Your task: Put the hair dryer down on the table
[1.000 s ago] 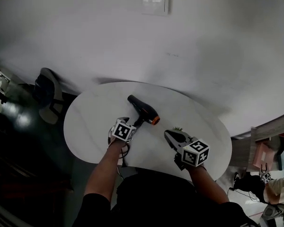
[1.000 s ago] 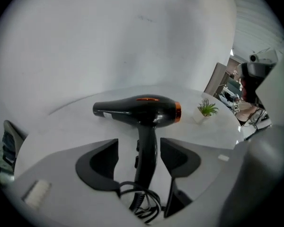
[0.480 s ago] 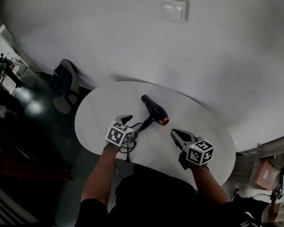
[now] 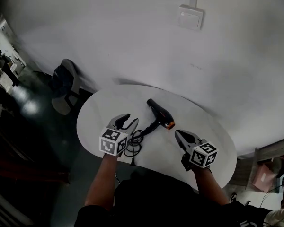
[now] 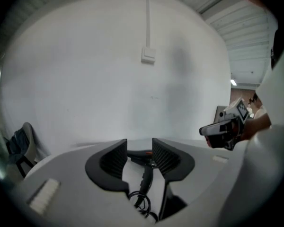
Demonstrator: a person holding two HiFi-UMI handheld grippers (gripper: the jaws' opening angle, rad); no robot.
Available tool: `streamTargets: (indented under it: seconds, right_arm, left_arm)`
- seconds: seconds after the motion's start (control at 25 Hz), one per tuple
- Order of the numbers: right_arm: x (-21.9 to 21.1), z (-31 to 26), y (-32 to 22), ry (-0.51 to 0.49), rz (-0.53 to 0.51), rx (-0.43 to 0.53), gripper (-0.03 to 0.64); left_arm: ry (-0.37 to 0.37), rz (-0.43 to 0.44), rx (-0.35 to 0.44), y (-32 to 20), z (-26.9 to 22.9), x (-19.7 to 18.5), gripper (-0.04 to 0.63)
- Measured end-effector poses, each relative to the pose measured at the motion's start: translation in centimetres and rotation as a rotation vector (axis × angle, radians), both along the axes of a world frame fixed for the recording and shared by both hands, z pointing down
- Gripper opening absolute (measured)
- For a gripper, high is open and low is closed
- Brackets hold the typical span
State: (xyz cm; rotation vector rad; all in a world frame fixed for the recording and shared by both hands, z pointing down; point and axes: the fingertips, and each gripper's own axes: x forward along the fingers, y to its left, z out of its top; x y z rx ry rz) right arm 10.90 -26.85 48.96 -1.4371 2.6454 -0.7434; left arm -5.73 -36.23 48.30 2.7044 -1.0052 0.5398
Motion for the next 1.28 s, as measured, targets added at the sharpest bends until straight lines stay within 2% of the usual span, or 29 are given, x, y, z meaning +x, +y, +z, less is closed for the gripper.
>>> streamTargets:
  seconds: [0.08, 0.2, 0.56, 0.76, 0.92, 1.12, 1.28]
  right_arm:
    - [-1.2, -0.7, -0.4, 0.01, -0.005, 0.015, 0.012]
    - [-2.7, -2.2, -0.9, 0.018, -0.007, 0.046, 0.012]
    - [-5.7, -5.2, -1.7, 0.101, -0.041, 0.112, 0.012]
    - [-7.5, -7.1, -1.8, 0.106, -0.081, 0.161, 0.012]
    - [-8.4, -9.7, -3.6, 0.023, -0.071, 0.198, 0.012]
    - [-10.2, -12.6, -5.3, 0.08, -0.094, 0.28, 0.011]
    - [-11.2, -13.3, -5.9, 0.141, -0.11, 0.314, 0.011]
  left_arm:
    - [0.061, -0.001, 0.004, 0.4, -1.3, -1.0, 0.173]
    - [0.11, -0.023, 0.044, 0.7, -3.0, -2.7, 0.165]
    - [0.181, -0.123, 0.145, 0.9, -6.5, -7.4, 0.054]
    - [0.199, -0.135, 0.159, 1.0, -6.9, -8.7, 0.023]
    - [0.207, -0.169, 0.135, 0.0, -6.6, -9.6, 0.011]
    - [0.202, -0.219, 0.108, -1.2, -6.9, -10.4, 0.011]
    - [0.189, -0.264, 0.14, -2.5, -8.1, -11.2, 0.011]
